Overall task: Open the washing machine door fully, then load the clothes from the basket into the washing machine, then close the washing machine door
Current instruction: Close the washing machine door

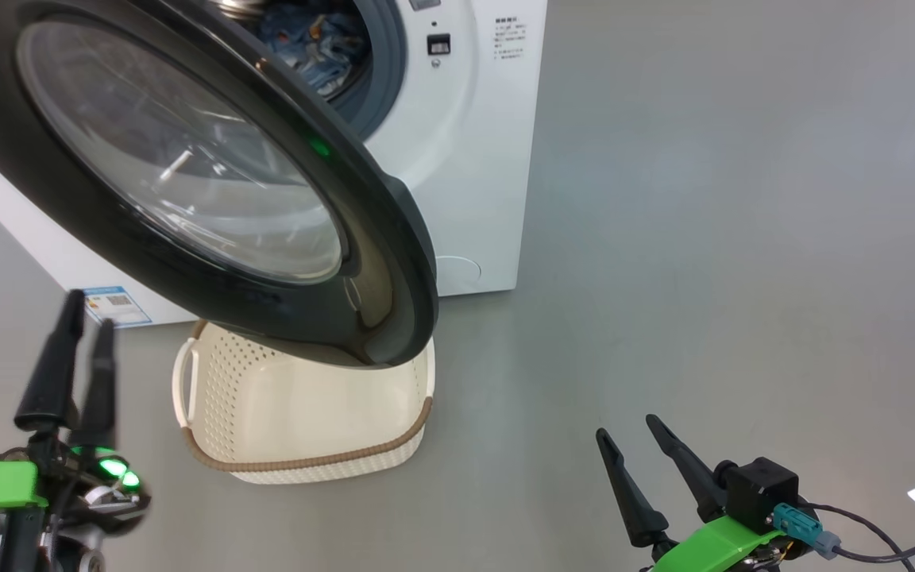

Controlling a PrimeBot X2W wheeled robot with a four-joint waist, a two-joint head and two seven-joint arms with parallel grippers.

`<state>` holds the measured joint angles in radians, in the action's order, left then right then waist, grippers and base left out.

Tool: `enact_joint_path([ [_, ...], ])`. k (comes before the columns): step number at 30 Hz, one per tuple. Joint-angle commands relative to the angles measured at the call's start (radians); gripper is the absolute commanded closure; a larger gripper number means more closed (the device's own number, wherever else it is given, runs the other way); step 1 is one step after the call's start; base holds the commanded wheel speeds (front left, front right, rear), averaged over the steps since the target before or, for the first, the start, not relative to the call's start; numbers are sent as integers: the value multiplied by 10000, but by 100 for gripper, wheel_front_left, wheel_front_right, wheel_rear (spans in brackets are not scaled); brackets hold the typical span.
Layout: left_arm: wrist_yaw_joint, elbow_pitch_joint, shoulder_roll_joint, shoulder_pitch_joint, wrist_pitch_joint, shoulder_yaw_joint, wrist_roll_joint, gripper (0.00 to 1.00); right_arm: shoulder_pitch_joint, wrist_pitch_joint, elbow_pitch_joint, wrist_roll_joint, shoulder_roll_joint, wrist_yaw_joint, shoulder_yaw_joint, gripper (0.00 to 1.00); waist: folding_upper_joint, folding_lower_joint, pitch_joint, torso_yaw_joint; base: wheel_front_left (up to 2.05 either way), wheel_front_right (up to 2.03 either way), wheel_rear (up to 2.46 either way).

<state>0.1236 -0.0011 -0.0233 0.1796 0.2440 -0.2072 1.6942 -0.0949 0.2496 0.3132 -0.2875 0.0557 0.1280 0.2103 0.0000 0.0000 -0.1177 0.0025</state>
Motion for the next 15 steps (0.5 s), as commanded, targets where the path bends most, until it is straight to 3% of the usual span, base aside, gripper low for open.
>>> enact_joint_path([
  [1,71,-576,-269,16,-370,-307,-781,0,-9,122,-288,71,-55,27,194,0,0,0,109,70,0,0,0],
  [5,71,-1153,-554,-282,-1949,86,-2969,0,18,122,-414,158,-55,27,152,0,0,0,153,77,0,0,0],
  [10,71,-935,-1825,-902,-4659,1731,-5823,0,47,122,-564,178,-55,27,126,0,0,0,178,45,0,0,0],
  [12,71,-552,-2323,-1072,-4991,2313,-7076,0,69,122,-610,216,-55,27,113,0,0,0,201,32,0,0,0],
  [15,71,-166,-2336,-1186,-5048,2384,-8771,0,126,122,-699,272,-55,27,64,0,0,0,257,17,0,0,0],
])
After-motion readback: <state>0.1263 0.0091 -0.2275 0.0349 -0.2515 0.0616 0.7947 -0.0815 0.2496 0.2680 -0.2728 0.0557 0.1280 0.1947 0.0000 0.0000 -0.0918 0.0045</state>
